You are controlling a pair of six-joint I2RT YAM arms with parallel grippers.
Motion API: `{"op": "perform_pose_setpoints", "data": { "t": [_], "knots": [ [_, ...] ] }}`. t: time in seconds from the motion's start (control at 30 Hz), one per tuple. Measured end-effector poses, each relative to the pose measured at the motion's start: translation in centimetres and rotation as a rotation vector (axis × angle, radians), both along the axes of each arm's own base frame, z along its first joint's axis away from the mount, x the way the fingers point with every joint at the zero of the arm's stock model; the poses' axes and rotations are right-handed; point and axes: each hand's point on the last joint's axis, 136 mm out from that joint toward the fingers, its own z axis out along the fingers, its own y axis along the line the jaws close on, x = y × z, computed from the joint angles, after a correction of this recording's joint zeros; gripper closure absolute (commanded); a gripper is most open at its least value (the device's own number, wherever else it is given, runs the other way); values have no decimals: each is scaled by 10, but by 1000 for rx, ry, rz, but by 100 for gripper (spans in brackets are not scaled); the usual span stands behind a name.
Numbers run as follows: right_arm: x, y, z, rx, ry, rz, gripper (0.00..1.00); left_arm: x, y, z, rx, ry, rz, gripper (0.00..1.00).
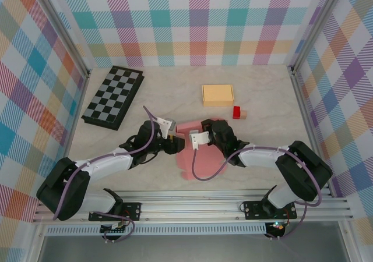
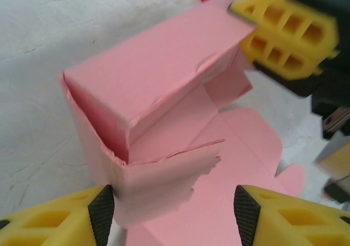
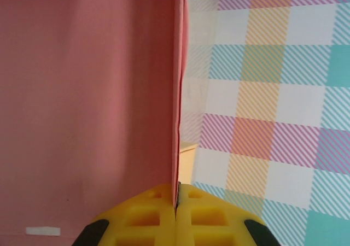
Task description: Fold the paper box
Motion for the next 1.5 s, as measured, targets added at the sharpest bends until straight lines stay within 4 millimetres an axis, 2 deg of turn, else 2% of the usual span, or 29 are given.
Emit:
{"op": "perform_pose_setpoints", "data": {
  "t": [0.13, 0.23, 0.43, 0.53, 0.73, 0.83, 0.93, 1.13, 1.5],
  "knots": [
    [11, 10, 19, 50, -54, -4, 100, 3, 9, -9, 62, -1, 29, 39],
    [16, 15, 22, 72, -77, -4, 100, 10, 15, -15, 114, -10, 57, 38],
    [19, 18, 4, 50, -55, -4, 100, 22, 23, -15, 185, -43, 93, 38],
    [23, 17, -4, 42, -51, -8, 100, 26, 32, -8, 183, -63, 123, 38],
    [26, 14, -17, 27, -55, -18, 100, 39, 68, 18, 127, -126, 268, 38],
    [27, 13, -18, 20, -61, -19, 100, 45, 81, 13, 125, -111, 320, 38],
    [27, 13, -18, 19, -63, -19, 100, 48, 89, 0, 140, -76, 348, 39],
    [28, 12, -18, 18, -65, -20, 100, 47, 87, -24, 159, -30, 323, 40],
    [28, 12, -18, 18, -64, -18, 100, 49, 64, -30, 119, -19, 205, 41]
  ]
}}
